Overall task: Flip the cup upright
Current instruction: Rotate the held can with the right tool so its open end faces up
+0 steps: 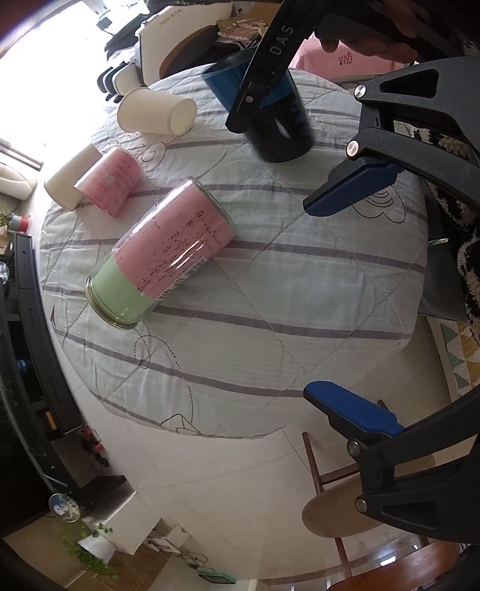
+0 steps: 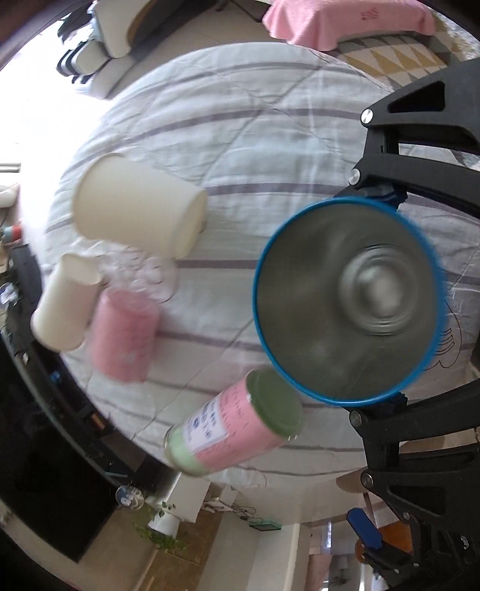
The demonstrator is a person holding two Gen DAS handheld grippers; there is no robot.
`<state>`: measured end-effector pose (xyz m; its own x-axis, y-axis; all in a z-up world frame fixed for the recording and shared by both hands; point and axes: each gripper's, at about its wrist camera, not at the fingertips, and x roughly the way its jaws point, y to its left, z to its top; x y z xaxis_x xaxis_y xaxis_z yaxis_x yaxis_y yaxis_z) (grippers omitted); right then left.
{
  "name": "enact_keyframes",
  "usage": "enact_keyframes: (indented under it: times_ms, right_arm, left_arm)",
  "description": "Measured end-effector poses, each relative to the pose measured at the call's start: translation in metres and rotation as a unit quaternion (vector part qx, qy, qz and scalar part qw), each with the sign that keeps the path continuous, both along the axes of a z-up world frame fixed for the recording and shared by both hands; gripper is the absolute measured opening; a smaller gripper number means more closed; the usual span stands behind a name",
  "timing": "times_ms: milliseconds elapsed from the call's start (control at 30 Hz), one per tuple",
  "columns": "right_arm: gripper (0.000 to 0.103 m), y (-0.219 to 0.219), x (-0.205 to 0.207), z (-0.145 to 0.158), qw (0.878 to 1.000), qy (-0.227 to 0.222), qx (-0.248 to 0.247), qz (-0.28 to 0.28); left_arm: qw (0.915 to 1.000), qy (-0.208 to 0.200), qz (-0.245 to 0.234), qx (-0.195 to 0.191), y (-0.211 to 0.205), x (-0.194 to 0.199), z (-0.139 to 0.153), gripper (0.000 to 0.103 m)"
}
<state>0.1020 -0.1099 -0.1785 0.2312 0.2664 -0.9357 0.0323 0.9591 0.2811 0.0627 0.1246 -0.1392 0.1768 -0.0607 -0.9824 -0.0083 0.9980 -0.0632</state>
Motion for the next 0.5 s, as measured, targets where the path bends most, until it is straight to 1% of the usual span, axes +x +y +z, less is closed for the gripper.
enact_keyframes:
  times_ms: [67,133,167,233,267,333,433,500]
  right_arm:
    - [0.069,0.001,0.001,0.01,1.0,-0.026,-0.008,0.015]
    - [0.068,0.001,-0.003,0.01,0.998,-0.037,-0.03,0.035]
    - [0.068,0.003,-0.004,0.005,0.998,-0.031,-0.034,0.041]
    - [0.068,0.005,-0.003,-0.002,0.999,-0.019,-0.023,0.039]
    - [0.068,0.006,-0.004,-0.002,0.999,-0.02,-0.022,0.038]
    - [0.068,0.01,-0.006,0.0,0.998,-0.026,-0.03,0.046]
    - [0.068,0.011,-0.007,0.009,0.997,-0.022,-0.051,0.051]
    - [0.068,0.008,-0.006,0.012,0.997,-0.005,-0.052,0.053]
  left_arm:
    - [1.0,0.0,0.001,-0.001,-0.001,-0.002,0.0,0.092]
    - [1.0,0.003,0.0,-0.001,-0.003,-0.003,-0.001,0.092]
    - [1.0,0.006,0.0,-0.002,-0.004,-0.004,-0.002,0.092]
    - [1.0,0.009,0.001,-0.002,-0.005,-0.007,-0.004,0.092]
    - [0.9999,0.01,0.001,-0.002,-0.006,-0.008,-0.004,0.092]
    - [0.9999,0.01,0.001,-0.003,-0.007,-0.011,-0.004,0.092]
    - [1.0,0.007,0.002,-0.003,-0.008,-0.013,-0.001,0.092]
    - [1.0,0.002,0.002,-0.004,-0.008,-0.014,0.002,0.092]
